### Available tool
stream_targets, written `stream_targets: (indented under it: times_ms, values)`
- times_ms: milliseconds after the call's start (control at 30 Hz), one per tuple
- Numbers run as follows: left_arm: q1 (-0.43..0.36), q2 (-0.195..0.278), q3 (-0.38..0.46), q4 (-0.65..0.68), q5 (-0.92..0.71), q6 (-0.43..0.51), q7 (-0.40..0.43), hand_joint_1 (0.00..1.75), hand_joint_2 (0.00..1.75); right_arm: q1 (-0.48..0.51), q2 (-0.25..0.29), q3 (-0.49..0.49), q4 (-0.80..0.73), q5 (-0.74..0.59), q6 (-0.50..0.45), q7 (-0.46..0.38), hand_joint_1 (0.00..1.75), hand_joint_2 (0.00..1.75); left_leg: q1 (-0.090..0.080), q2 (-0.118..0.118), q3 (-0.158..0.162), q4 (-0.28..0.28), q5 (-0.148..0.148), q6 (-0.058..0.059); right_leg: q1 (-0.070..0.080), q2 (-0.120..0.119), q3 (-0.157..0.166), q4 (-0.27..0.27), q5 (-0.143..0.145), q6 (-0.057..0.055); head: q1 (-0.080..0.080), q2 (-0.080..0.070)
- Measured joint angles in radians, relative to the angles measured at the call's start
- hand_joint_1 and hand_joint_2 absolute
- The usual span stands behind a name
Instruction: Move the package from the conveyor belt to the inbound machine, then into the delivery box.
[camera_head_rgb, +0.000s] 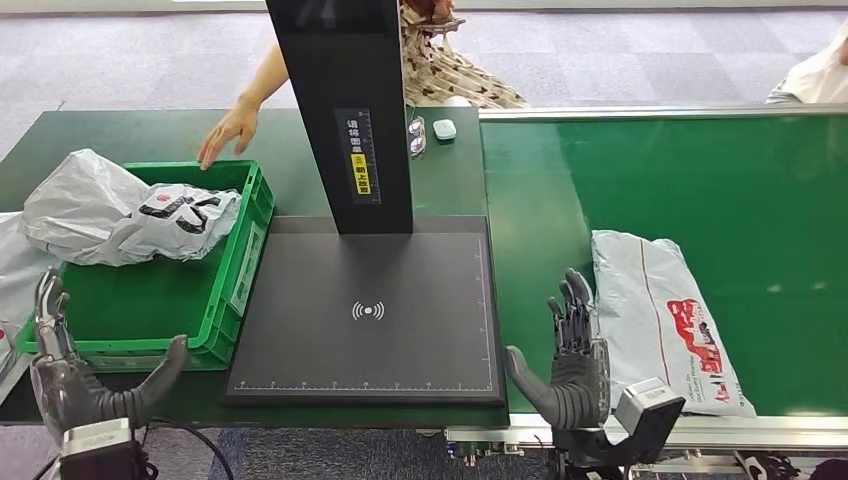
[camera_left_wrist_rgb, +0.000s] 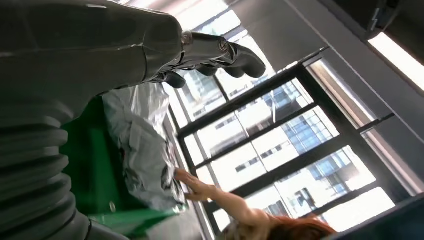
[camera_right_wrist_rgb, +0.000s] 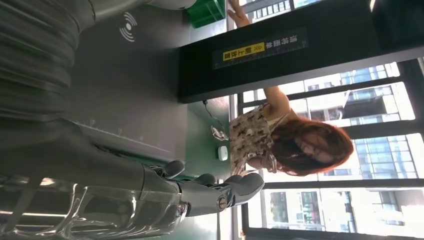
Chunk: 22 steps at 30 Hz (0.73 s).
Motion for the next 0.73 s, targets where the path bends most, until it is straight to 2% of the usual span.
stream_targets:
  times_ms: [33,133,167,267,367,433,567,733]
  values:
    - [0.01,-0.014,-0.018,-0.012,0.06,-0.029,-0.019,0.0,1.75,0.007,0.0,-0.001,0.0,0.008,-0.005,-0.001,0.0,1.75,0.0,0.0,0.0,0.0,0.0,0.0,0.0,0.0,0.0,0.0,0.0,0.0,0.0,0.0]
    - [0.026,-0.057,-0.095,-0.02,0.234,-0.17,-0.019,0.0,0.44,0.031,0.0,-0.004,0.0,0.045,-0.012,0.004,0.0,1.75,0.0,-0.001,0.0,0.0,0.0,0.0,0.0,-0.001,0.0,0.0,0.0,0.0,0.0,0.0]
    - [0.025,-0.072,-0.129,-0.008,0.284,-0.224,0.001,0.0,0.44,0.038,0.0,-0.004,0.0,0.057,-0.015,0.008,0.0,1.75,0.0,-0.001,0.0,0.0,0.0,0.0,0.0,-0.002,0.001,-0.001,0.0,0.0,0.0,0.0]
    - [0.006,-0.104,-0.243,0.072,0.381,-0.346,0.057,0.0,1.75,0.056,0.0,0.004,0.005,0.086,-0.034,0.014,0.0,1.75,-0.001,-0.002,0.0,0.0,0.0,0.001,0.0,-0.002,0.001,-0.001,0.0,0.0,0.0,0.0]
    - [-0.022,-0.12,-0.329,0.153,0.385,-0.37,0.045,0.0,1.75,0.065,-0.002,0.032,0.012,0.106,-0.063,0.019,0.0,1.75,-0.001,-0.001,0.0,0.0,0.0,0.001,0.0,-0.002,0.001,0.0,0.0,0.0,0.0,0.0]
    - [-0.036,-0.125,-0.356,0.177,0.361,-0.365,0.042,0.0,1.75,0.07,-0.008,0.052,0.016,0.108,-0.08,0.025,0.0,1.75,0.0,-0.001,0.0,0.0,0.0,0.001,0.0,-0.002,0.001,0.0,0.0,0.0,0.0,0.0]
    - [-0.058,-0.13,-0.369,0.183,0.269,-0.326,0.067,0.0,1.75,0.087,-0.032,0.091,0.018,0.093,-0.089,0.026,0.0,1.75,0.0,-0.002,0.0,0.0,0.0,0.001,0.0,-0.002,0.001,0.0,0.0,0.0,0.0,0.0]
    - [-0.064,-0.131,-0.369,0.182,0.238,-0.302,0.083,0.0,1.75,0.081,-0.056,0.144,0.027,0.072,-0.051,0.02,0.0,1.75,0.0,-0.002,0.0,0.0,0.0,0.0,0.0,-0.002,0.001,0.0,0.0,-0.001,0.0,0.0]
